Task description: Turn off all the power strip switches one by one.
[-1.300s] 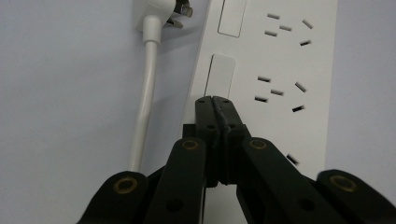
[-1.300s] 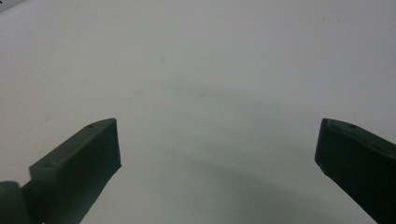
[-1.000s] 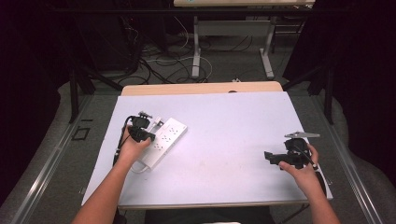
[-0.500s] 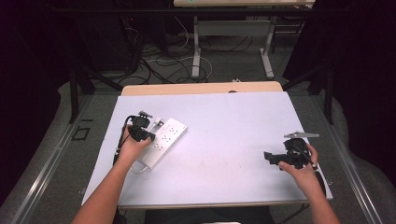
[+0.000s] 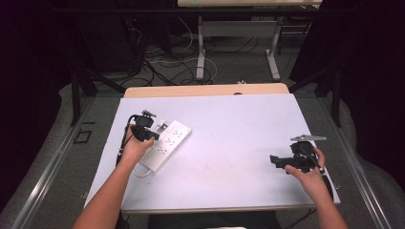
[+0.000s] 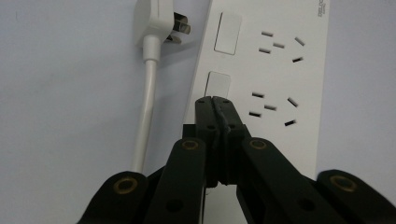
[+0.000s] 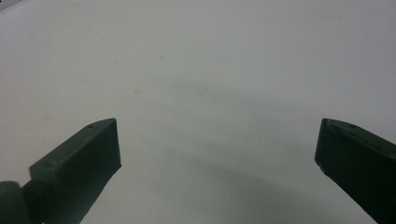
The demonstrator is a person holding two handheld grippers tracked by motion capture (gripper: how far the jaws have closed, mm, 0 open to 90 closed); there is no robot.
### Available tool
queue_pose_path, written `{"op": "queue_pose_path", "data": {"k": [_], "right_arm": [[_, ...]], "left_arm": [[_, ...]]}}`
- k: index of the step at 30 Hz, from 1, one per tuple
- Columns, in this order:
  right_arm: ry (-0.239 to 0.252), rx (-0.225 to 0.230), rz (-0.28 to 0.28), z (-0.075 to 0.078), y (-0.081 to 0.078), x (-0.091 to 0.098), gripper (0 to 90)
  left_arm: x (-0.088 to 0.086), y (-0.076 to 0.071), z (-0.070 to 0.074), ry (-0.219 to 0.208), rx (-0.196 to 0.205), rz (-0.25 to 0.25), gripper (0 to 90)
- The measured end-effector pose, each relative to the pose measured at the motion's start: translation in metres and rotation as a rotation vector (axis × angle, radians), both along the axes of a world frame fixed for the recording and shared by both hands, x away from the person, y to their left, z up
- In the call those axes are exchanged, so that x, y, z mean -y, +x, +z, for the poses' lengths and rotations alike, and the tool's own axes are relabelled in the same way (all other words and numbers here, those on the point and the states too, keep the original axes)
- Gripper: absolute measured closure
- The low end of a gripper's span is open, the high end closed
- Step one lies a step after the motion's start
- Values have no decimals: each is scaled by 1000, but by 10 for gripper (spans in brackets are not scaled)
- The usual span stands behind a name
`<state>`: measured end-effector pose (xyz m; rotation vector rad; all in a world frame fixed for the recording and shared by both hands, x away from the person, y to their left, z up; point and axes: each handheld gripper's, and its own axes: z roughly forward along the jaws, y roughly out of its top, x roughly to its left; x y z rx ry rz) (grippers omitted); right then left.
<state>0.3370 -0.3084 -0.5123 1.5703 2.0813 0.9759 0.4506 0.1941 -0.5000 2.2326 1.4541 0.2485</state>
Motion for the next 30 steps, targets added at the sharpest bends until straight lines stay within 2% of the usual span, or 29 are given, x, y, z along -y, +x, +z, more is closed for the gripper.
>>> {"op": "queue_pose_path", "data": {"k": [15, 30], "right_arm": [[-1, -5, -4, -1, 0, 0, 0], [-2, -2, 0, -1, 0, 1, 0]], "left_arm": [[13, 9, 12, -17, 32, -1, 900], [26, 20, 9, -17, 20, -3, 900]]}}
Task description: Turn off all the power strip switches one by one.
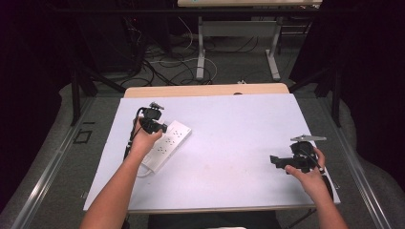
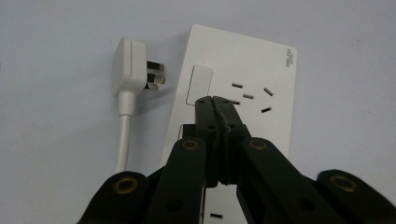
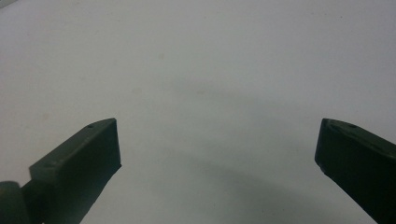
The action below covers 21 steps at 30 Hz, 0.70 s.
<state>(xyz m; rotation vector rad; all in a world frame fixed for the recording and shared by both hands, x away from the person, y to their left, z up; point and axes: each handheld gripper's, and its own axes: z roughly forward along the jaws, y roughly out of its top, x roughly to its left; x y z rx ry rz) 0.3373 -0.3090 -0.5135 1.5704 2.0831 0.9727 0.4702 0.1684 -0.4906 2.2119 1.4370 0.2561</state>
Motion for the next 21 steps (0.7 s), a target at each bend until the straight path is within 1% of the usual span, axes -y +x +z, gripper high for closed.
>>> {"op": "queue_pose_path", "data": {"k": [4, 6, 7, 10, 12, 14, 21], "right_arm": [[0, -1, -1, 0, 0, 0, 0], [-1, 0, -1, 0, 0, 0, 0], [0, -1, -1, 0, 0, 0, 0], [-1, -1, 0, 0, 0, 0, 0], [0, -2, 0, 0, 0, 0, 0], [0, -1, -1, 0, 0, 0, 0], [0, 0, -1, 0, 0, 1, 0]], "left_arm": [[0, 3, -2, 1, 0, 6, 900], [-1, 4, -3, 4, -12, 11, 900], [-1, 4, -5, 4, -8, 13, 900], [-1, 6, -7, 10, -18, 18, 900], [-1, 7, -9, 7, -20, 28, 900], [-2, 8, -9, 14, -23, 22, 900], [-2, 10, -14, 18, -36, 32, 900]]}}
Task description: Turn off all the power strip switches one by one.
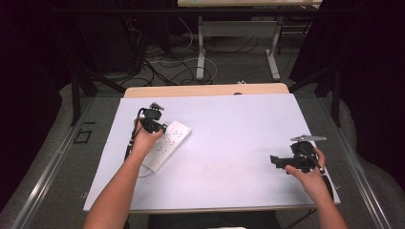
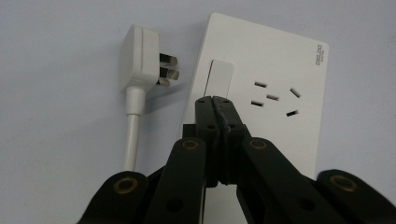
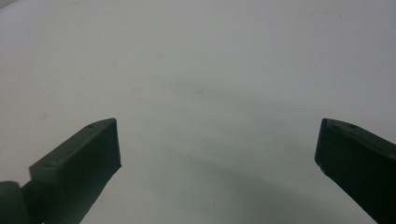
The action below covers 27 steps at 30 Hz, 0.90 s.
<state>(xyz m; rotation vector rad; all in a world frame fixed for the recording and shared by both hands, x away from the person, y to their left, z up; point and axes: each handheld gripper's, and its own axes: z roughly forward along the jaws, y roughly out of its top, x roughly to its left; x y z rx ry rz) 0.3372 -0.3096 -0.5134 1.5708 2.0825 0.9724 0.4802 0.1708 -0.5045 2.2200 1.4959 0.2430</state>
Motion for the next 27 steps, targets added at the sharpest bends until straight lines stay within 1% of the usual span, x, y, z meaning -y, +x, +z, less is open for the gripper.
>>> {"op": "queue_pose_path", "data": {"k": [4, 5, 6, 7, 27], "right_arm": [[3, -3, -5, 0, 0, 0, 0], [3, -3, -4, 0, 0, 0, 0], [3, -4, -2, 0, 0, 0, 0], [3, -4, -2, 0, 0, 0, 0], [0, -3, 1, -1, 0, 0, 0]], "left_arm": [[0, 1, -3, -1, -6, 4, 900], [0, 0, -3, -8, -9, 10, 900], [0, 1, -4, 0, -6, 2, 900], [1, 1, -4, 1, -8, 4, 900], [1, 0, -5, 4, -5, -2, 900]]}}
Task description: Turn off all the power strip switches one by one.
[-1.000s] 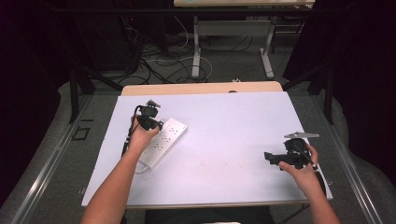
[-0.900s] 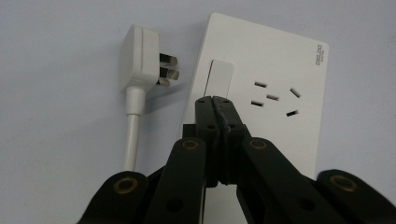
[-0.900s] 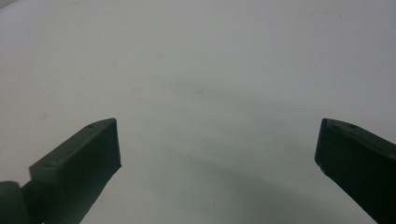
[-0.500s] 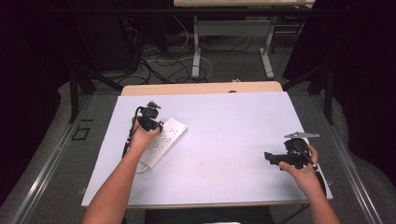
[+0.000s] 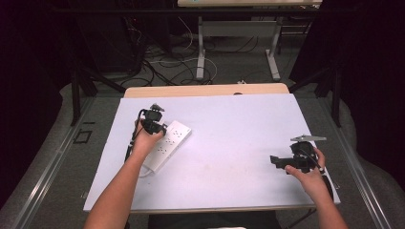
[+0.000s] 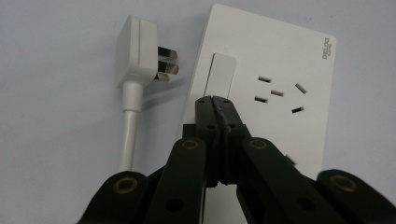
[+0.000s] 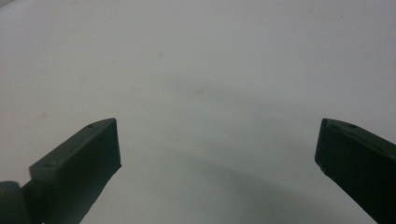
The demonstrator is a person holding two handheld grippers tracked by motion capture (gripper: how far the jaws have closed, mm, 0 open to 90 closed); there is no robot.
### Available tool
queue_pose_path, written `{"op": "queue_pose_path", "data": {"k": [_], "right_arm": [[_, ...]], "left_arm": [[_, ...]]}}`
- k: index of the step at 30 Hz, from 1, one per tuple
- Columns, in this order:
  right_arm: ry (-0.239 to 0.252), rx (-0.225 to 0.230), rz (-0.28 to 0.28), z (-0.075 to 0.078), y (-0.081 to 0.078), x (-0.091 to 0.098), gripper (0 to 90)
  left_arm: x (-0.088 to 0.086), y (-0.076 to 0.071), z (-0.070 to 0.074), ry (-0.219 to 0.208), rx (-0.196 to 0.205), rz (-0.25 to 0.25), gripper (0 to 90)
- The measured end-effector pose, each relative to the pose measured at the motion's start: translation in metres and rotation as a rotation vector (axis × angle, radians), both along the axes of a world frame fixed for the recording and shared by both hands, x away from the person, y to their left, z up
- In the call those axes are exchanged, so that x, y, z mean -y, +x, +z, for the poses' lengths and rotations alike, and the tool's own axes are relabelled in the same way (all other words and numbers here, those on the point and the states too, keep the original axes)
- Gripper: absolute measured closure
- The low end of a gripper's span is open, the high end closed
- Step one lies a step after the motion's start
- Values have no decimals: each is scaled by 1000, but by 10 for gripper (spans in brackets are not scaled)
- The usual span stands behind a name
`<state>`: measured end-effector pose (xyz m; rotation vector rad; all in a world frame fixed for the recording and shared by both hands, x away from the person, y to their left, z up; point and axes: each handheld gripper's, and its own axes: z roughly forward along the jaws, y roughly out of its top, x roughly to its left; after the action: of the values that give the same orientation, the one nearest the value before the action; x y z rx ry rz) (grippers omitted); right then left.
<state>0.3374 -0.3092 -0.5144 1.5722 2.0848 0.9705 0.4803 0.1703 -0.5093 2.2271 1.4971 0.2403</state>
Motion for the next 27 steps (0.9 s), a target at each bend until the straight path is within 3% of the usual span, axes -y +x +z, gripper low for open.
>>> {"op": "queue_pose_path", "data": {"k": [8, 17, 27], "right_arm": [[1, 2, 0, 1, 0, 0, 0], [3, 0, 1, 0, 0, 0, 0], [7, -3, -1, 0, 0, 0, 0]], "left_arm": [[4, -2, -3, 24, 19, 0, 900], [2, 0, -3, -5, 1, 0, 900], [2, 1, -3, -6, -1, 1, 900]]}}
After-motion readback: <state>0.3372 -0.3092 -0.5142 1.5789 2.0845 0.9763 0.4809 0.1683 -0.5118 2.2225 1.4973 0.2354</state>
